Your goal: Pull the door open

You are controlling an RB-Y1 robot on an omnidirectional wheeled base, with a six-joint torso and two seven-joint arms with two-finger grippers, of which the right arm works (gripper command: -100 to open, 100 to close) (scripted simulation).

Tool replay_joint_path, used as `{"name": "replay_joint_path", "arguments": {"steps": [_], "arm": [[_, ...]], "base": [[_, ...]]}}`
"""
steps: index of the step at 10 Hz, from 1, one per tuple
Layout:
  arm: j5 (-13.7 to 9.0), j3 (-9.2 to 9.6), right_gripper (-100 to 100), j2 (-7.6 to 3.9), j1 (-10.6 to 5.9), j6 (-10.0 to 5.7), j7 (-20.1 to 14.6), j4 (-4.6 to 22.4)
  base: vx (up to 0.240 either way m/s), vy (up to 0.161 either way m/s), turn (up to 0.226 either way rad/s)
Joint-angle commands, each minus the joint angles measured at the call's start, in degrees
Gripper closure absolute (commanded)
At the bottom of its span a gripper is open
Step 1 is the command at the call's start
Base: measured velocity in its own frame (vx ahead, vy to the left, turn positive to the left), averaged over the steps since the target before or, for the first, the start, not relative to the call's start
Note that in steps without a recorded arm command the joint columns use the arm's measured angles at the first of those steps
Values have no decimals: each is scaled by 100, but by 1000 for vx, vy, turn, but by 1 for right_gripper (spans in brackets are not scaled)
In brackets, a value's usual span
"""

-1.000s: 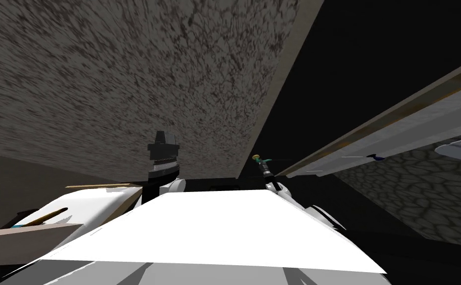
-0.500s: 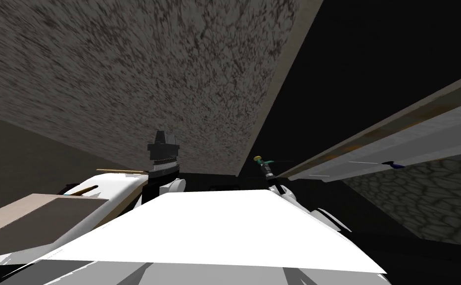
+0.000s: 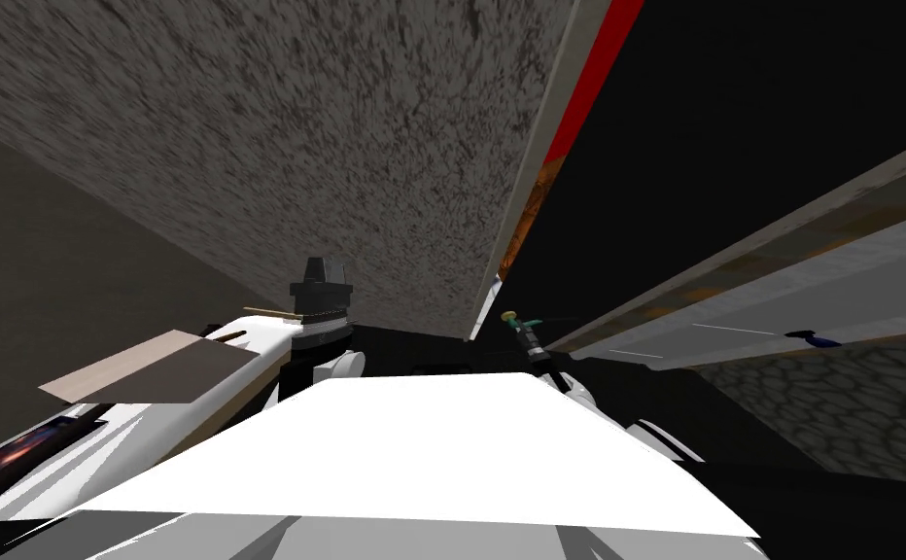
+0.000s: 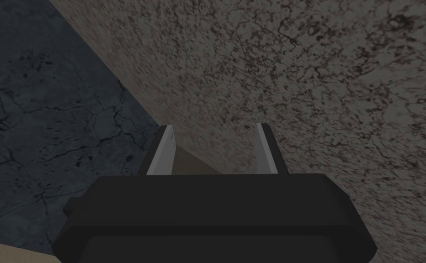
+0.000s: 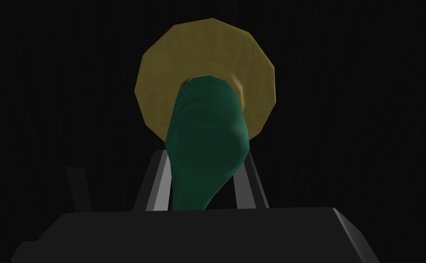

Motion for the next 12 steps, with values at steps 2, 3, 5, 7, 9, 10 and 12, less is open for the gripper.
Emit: {"name": "replay_joint_path", "arguments": {"steps": [2,3,5,7,9,10,12], "arm": [[-17,39,100,-45,51,-63,-27,-10],[-40,98,100,-91,116,-209,-67,40],[-76,161,100,-165,192,-404,-115,117],[-117,233,100,-248,278,-626,-169,205],[-161,311,100,-339,372,-867,-228,301],[-173,333,100,-364,398,-936,-245,328],[-159,400,100,-313,425,-1041,-259,397]], "base": [[-100,-48,77],[-121,-45,171],[-205,-94,212],[-243,-103,200],[-210,-106,200],[-226,-101,165],[-120,-42,115]]}}
